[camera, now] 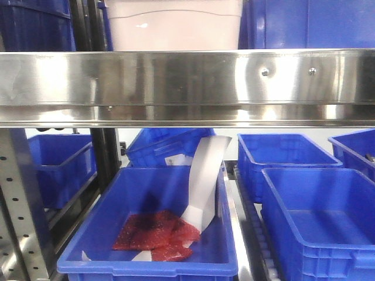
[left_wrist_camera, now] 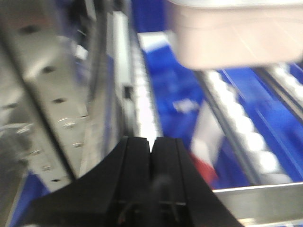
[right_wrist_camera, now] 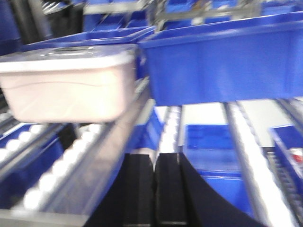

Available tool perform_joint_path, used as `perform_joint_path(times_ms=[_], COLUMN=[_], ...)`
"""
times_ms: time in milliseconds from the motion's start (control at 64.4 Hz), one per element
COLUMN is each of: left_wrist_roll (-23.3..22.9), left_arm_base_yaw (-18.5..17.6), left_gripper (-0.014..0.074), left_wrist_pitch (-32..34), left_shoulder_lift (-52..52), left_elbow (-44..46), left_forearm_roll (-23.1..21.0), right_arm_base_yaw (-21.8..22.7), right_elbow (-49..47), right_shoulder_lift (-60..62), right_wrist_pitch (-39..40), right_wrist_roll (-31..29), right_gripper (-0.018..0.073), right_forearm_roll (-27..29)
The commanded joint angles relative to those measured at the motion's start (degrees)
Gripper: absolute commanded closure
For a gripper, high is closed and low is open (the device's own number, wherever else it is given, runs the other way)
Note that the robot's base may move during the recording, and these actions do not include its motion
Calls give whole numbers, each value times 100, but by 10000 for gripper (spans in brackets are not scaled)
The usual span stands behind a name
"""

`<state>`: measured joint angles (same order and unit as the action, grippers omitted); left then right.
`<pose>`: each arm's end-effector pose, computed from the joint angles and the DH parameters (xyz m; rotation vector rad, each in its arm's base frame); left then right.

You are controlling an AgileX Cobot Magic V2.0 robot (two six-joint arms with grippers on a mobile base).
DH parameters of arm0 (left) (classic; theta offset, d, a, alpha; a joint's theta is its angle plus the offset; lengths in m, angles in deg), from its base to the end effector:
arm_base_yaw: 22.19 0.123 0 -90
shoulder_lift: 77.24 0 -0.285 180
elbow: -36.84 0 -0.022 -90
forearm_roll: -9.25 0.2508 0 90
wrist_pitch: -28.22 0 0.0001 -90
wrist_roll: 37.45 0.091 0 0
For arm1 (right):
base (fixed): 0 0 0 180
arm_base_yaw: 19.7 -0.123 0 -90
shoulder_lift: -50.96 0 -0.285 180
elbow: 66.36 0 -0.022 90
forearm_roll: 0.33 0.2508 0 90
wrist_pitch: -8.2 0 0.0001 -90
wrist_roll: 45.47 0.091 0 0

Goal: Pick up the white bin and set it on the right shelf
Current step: 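Push the bin forward and lower it onto the roller shelf, then open both grippers and pull them back from the bin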

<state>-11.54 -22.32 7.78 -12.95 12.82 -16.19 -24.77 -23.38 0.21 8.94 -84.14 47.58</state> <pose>0.2124 -0.0142 0.3829 0.1368 1.8592 -0.1193 0.1617 0.0135 0.3441 0.0667 1.6290 0.1841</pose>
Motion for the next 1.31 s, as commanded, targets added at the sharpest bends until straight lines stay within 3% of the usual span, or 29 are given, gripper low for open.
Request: perform_joint_path(times_ms=[0, 78, 280, 1088, 1134, 1165, 1258, 1290], left_wrist_roll=[-28, -18, 29, 29, -79, -481, -2591, -2996], left_arm_base_yaw=[-18, -18, -18, -18, -18, -18, -132, -176], left_gripper=[714, 714, 713, 714, 713, 713, 713, 713], left_wrist_pitch=[1143, 1411, 1355, 1329, 1327, 1316, 1323, 1369], left_shoulder_lift=[-623, -1056, -2108, -2300, -2300, -2354, -2656, -2805], left_elbow=[-497, -1025, -1891, -1971, -1971, -1986, -2135, -2205], left_forearm_roll=[-155, -155, -155, -270, 11, 455, 2299, 2762], right_arm_base_yaw=[9, 9, 9, 9, 9, 9, 9, 9], right_elbow=[266, 565, 737, 737, 737, 737, 737, 737], right_shoulder_lift=[636, 1113, 1957, 2003, 2003, 2003, 2003, 2003], right_wrist_pitch=[495, 489, 471, 452, 452, 452, 452, 452], right_wrist_roll=[-18, -18, -18, -18, -18, -18, -18, -18], right_gripper=[482, 482, 482, 482, 482, 482, 482, 482], right_forearm_roll=[63, 63, 63, 63, 63, 63, 63, 63])
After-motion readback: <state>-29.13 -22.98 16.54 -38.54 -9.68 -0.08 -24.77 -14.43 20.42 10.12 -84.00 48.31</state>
